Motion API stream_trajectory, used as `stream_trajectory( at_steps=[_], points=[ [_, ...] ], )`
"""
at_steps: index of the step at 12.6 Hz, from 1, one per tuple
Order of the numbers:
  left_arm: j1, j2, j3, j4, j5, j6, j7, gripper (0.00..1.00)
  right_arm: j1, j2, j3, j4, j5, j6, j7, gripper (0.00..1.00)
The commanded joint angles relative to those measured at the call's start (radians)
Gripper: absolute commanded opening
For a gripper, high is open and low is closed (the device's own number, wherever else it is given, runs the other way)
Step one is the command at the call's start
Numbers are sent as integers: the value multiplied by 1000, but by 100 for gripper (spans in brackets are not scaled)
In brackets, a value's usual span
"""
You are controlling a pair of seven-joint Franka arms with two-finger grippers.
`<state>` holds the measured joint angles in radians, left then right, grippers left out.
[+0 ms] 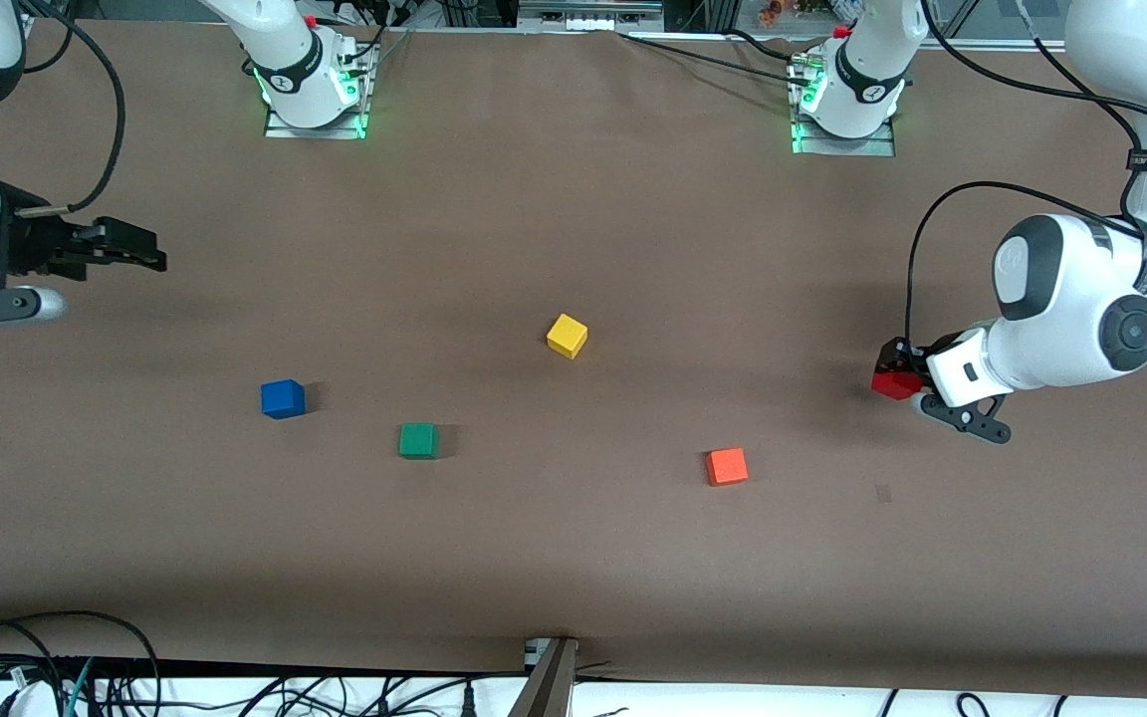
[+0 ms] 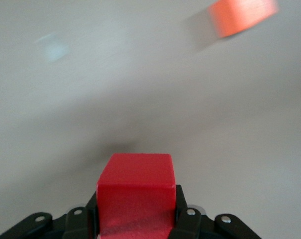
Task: Pass red block to right arm, stack on blue
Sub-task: 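Lift the red cube with the left gripper while the right gripper approaches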
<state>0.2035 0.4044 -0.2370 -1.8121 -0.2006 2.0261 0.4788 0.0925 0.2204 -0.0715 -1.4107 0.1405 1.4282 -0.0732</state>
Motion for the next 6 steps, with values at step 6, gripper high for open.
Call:
stream_trajectory(
  at_steps=[6],
  points=[
    [-21, 13, -77, 37, -615, -9, 510, 1, -19, 157, -1, 18, 385, 6, -22, 100]
  ],
)
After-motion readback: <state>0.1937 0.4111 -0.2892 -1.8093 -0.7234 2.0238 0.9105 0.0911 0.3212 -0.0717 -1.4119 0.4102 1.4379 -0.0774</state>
